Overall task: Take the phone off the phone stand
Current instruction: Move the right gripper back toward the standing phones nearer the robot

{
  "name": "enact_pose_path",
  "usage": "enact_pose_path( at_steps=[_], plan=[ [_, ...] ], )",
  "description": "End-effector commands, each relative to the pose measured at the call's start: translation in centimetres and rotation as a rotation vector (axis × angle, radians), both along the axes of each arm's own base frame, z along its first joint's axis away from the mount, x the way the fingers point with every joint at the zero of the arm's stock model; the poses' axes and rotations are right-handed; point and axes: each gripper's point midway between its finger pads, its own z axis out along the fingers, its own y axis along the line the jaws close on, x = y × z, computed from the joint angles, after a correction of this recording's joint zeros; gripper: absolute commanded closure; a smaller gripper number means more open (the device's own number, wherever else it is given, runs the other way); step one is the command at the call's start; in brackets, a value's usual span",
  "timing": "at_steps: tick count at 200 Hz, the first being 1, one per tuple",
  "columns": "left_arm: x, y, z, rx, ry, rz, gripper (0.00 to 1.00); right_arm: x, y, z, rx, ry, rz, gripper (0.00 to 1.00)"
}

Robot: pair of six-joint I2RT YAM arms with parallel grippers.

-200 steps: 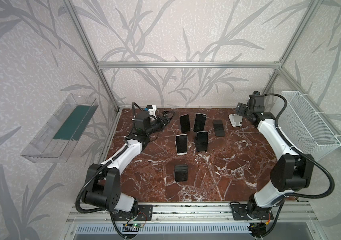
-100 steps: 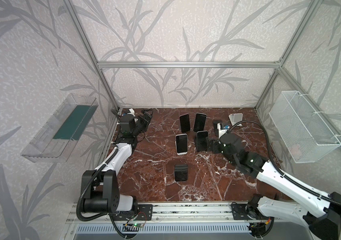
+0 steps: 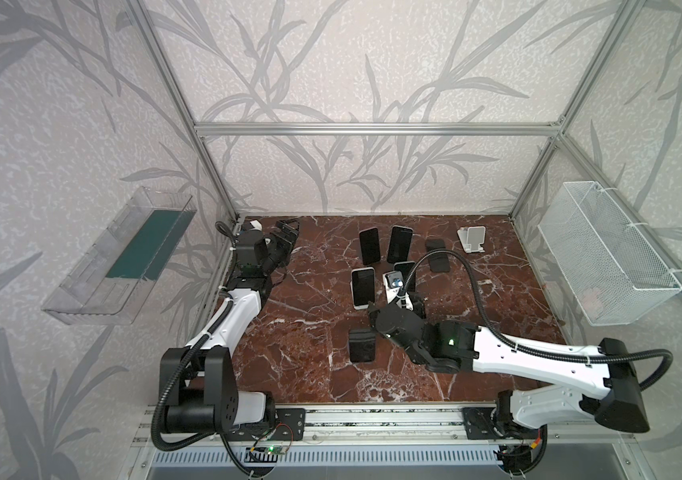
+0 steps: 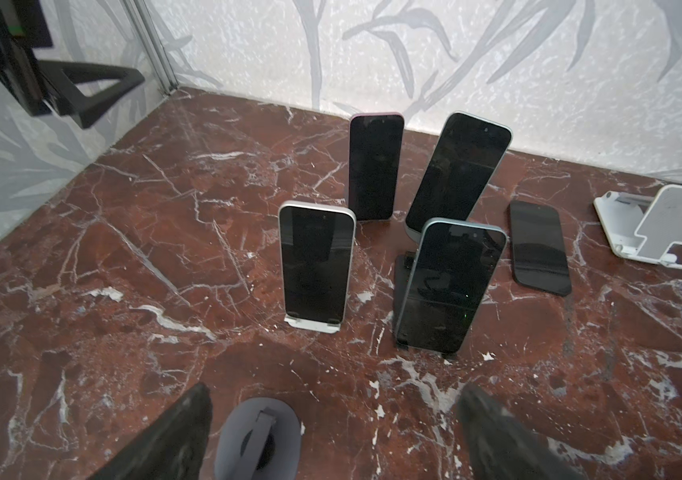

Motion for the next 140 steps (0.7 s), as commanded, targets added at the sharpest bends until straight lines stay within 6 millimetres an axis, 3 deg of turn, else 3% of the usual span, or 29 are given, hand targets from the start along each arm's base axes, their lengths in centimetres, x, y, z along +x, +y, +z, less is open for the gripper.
enact_pose_path(
  at_steps=[1,27,68,106,140],
  plan=[
    [-0.3,0.5,0.1,0.004,-0.005,0.022,0.04,-0.8,-0.2,1.1,0.01,-0.065,-0.084,0.05],
    [-0.2,0.6,0.1,0.008,-0.004,0.025,0.04,-2.1,0.0,1.5,-0.005,-0.124,-0.121,0.01],
    [-0.1,0.4,0.0,-0.006,-0.003,0.011,0.04,-3.1,1.9,-2.1,0.001,-0.005,-0.104,0.01],
    [0.0,0.3,-0.2,-0.009,0.0,0.008,0.04,-4.0,4.7,-3.9,0.052,0.073,-0.063,0.01],
    [0.1,0.2,-0.3,-0.015,-0.002,0.004,0.04,-4.6,5.7,-5.3,0.046,0.096,-0.076,0.01]
  ],
)
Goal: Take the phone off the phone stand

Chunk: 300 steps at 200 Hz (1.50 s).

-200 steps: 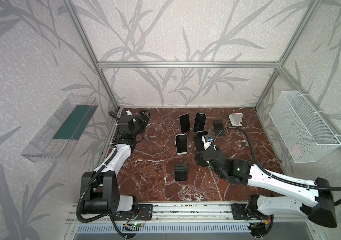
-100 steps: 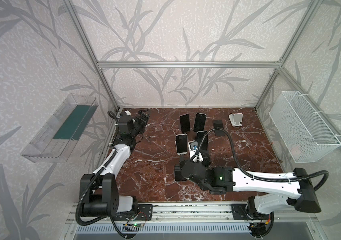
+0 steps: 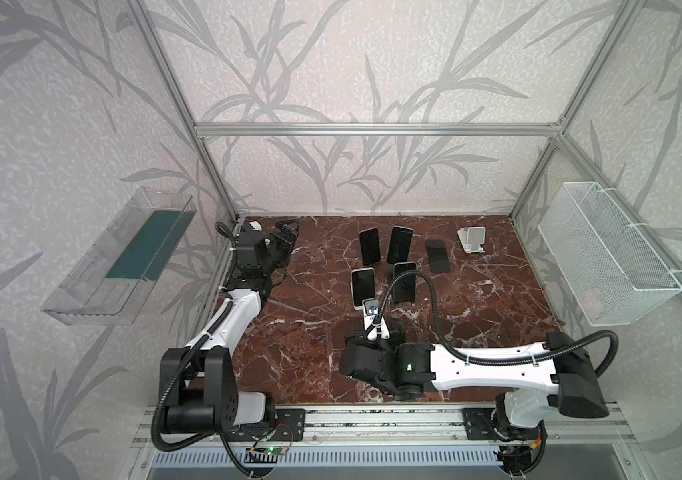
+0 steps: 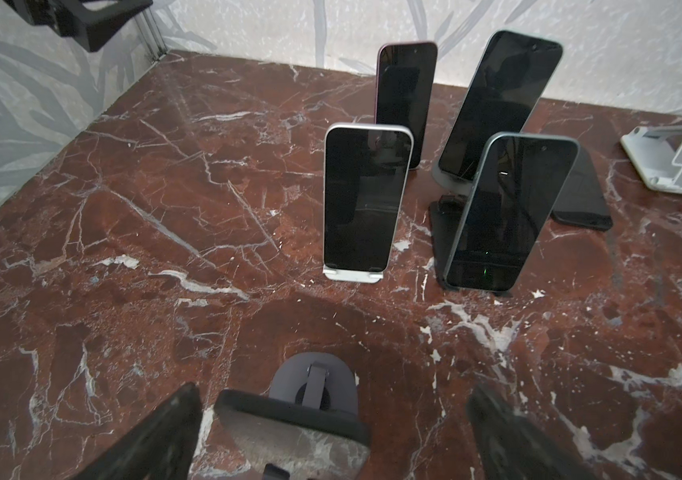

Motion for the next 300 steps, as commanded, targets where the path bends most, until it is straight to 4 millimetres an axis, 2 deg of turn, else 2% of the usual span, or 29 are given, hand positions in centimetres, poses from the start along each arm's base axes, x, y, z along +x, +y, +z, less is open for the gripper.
enact_pose_path(
  at_steps=[1,34,70,76,85,191,259,300],
  plan=[
    [0.1,0.2,-0.1,-0.011,-0.009,0.001,0.04,-0.5,1.1,0.3,0.053,0.018,-0.023,0.01],
    [0.1,-0.1,0.1,-0.028,-0.014,-0.01,0.04,-1.2,2.3,-0.9,0.066,0.053,-0.004,0.01],
    [0.2,-0.2,0.0,-0.033,-0.014,-0.012,0.05,-1.3,1.7,-1.8,0.068,0.063,-0.063,0.01],
    [0.2,-0.2,0.0,-0.033,-0.013,-0.013,0.05,-1.4,1.9,-3.0,0.041,0.066,-0.066,0.01],
    [0.1,-0.2,-0.1,-0.033,-0.012,-0.013,0.05,-1.1,1.7,-2.8,0.042,0.041,-0.084,0.0],
    [0.3,-0.7,-0.3,-0.037,-0.009,-0.03,0.05,-0.6,1.9,-5.3,0.013,-0.007,-0.085,0.17],
    [0.4,-0.9,-0.7,-0.028,0.0,-0.035,0.05,-0.9,1.7,-5.5,-0.015,-0.029,-0.069,0.22],
    [0.4,-1.1,-0.7,-0.018,-0.005,-0.044,0.06,-1.2,2.0,-4.0,-0.017,-0.083,-0.035,0.26]
  ],
)
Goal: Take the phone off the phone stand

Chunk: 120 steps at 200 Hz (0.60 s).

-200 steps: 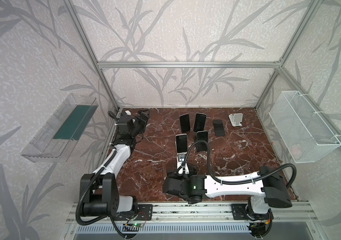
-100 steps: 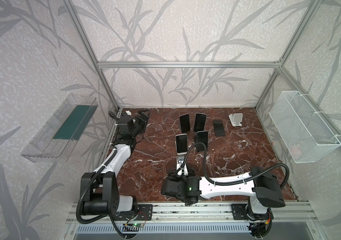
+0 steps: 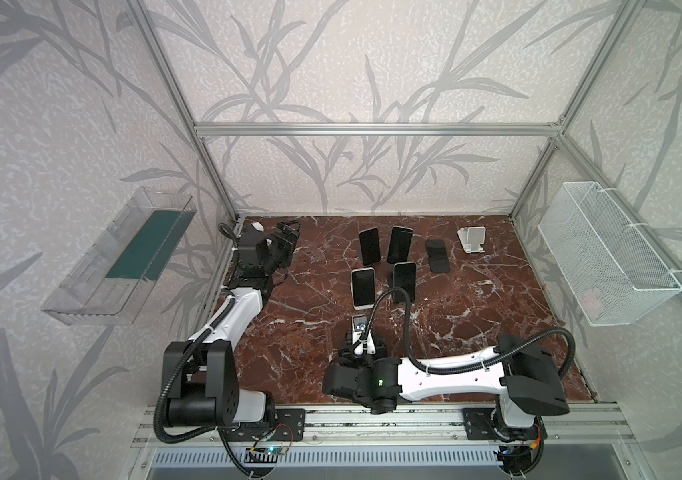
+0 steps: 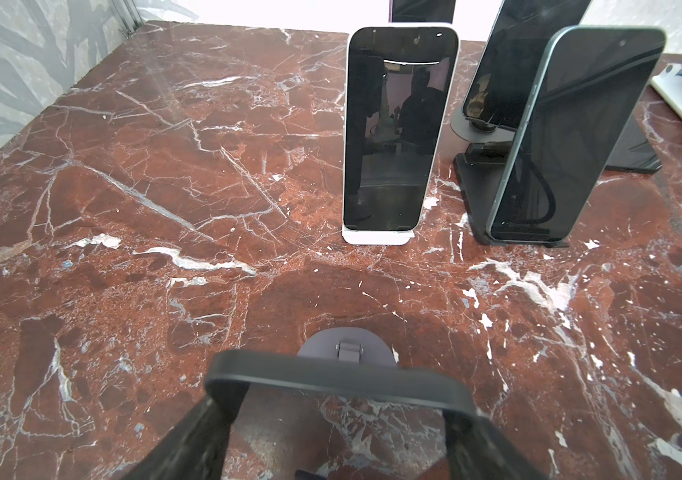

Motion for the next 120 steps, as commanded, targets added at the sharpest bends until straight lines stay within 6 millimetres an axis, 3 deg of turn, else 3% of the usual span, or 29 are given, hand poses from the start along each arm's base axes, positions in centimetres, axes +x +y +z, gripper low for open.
enact_pose_path(
  at_steps=[1,66,75,120],
  plan=[
    [0.0,-0.5,0.2,0.011,-0.018,-0.02,0.06,-0.2,-0.1,1.4,-0.006,-0.065,0.016,0.26],
    [-0.2,-1.2,0.8,0.047,-0.033,-0.044,0.06,-0.7,0.5,2.8,0.013,-0.119,0.069,0.3],
    [-0.2,-1.3,0.8,0.047,-0.034,-0.048,0.06,-0.7,0.3,4.0,0.04,-0.129,0.07,0.3],
    [0.0,-2.0,1.1,0.053,-0.044,-0.074,0.06,-0.8,-0.2,5.0,0.081,-0.139,0.088,0.3]
  ],
)
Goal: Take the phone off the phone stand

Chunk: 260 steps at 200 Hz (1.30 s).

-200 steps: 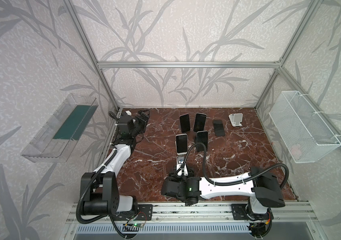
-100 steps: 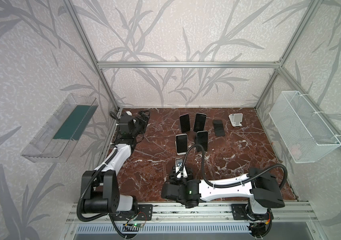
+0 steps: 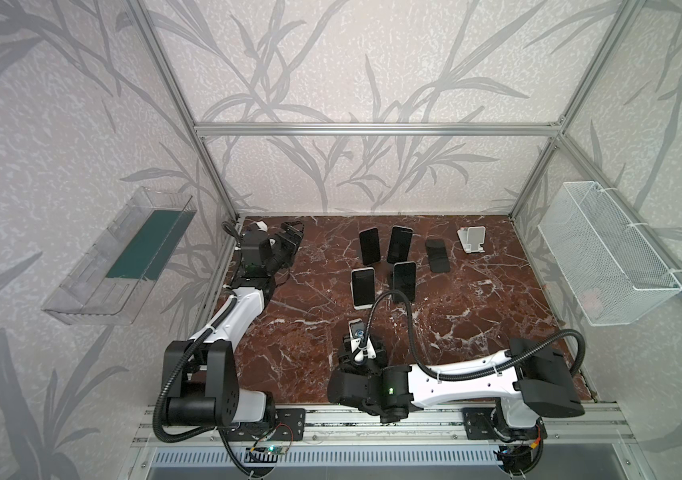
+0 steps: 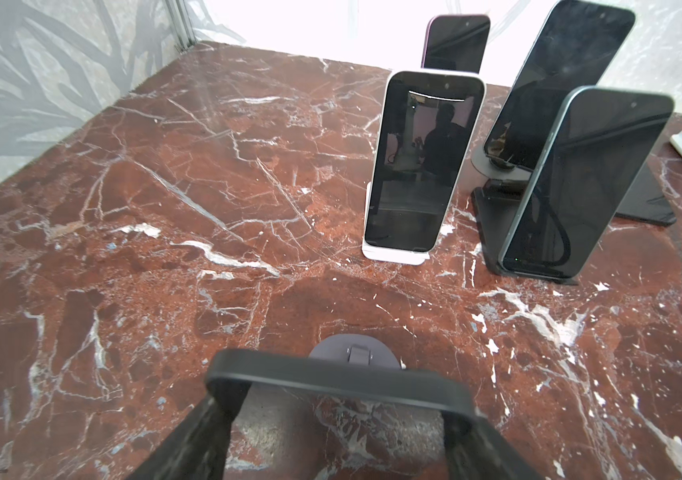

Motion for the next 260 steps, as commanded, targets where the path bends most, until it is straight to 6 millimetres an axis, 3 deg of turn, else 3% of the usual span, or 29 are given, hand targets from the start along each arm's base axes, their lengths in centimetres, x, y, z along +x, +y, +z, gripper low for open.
enact_pose_path(
  at_steps=[1,48,77,108,144,180,229,260],
  plan=[
    [0.1,-0.8,1.2,0.012,-0.034,-0.038,0.06,0.2,-0.5,3.1,0.08,-0.064,-0.013,0.3],
    [0.0,-2.0,1.9,0.03,-0.064,-0.079,0.06,0.3,-1.4,5.0,0.092,-0.094,0.009,0.3],
    [-0.6,-2.6,2.8,0.06,-0.096,-0.081,0.06,0.1,-2.3,7.9,0.083,-0.147,0.04,0.3],
    [-1.5,-3.7,4.8,0.119,-0.146,-0.108,0.06,0.5,-4.6,10.9,0.072,-0.224,0.034,0.31],
    [-2.6,-7.5,6.3,0.173,-0.199,-0.23,0.06,2.2,-9.3,13.1,0.037,-0.321,-0.045,0.31],
    [-3.9,-12.4,7.4,0.149,-0.252,-0.408,0.06,5.0,-15.6,13.3,0.001,-0.308,-0.119,0.31],
    [-6.5,-18.5,7.0,0.176,-0.261,-0.599,0.06,8.7,-24.8,10.4,-0.088,-0.188,-0.273,0.3],
    [-8.5,-21.6,6.1,0.2,-0.249,-0.688,0.06,9.9,-28.0,9.1,-0.071,-0.121,-0.311,0.3]
  ],
)
